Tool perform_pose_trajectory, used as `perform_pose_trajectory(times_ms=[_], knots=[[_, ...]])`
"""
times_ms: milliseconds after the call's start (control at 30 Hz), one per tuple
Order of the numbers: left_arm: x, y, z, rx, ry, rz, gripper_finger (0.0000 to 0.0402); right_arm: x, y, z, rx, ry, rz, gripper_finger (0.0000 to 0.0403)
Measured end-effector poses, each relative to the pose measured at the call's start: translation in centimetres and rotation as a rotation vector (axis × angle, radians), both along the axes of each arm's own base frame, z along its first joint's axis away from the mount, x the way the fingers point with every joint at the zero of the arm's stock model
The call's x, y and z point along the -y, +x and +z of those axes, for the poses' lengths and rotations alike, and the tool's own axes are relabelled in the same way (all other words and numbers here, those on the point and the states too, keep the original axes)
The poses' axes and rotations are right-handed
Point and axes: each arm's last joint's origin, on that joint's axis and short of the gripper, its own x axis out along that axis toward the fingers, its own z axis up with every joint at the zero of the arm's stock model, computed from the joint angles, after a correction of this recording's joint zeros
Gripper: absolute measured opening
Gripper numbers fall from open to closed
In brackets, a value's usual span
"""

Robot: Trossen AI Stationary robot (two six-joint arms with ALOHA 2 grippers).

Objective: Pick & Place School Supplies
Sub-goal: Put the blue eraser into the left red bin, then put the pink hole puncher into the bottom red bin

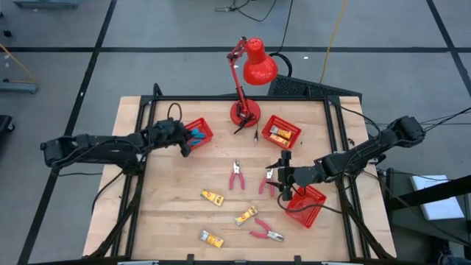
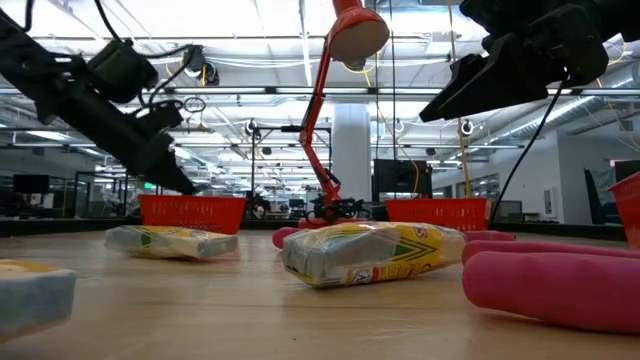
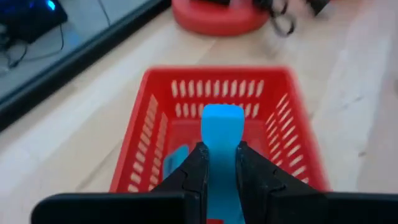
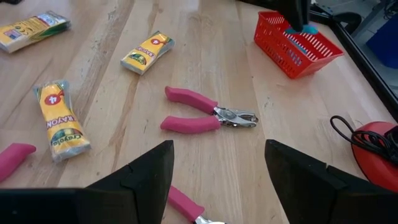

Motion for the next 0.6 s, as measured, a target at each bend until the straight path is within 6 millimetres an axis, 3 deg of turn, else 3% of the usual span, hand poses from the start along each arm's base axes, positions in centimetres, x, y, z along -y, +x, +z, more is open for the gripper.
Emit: perform_pose_trajectory(times_ms=[300, 600], knots=[[-0.5, 0.0, -1.3, -0.054, -0.071, -0.017, 0.006, 0.1, 0.0, 0.0, 0.005, -0.009, -0.022, 0.0242], [-0.7, 0.2, -0.9, -0.022, -0.027, 0.004, 0.0208, 0.7, 0.2, 0.0, 0.01, -0.005, -0.057, 0.0242]])
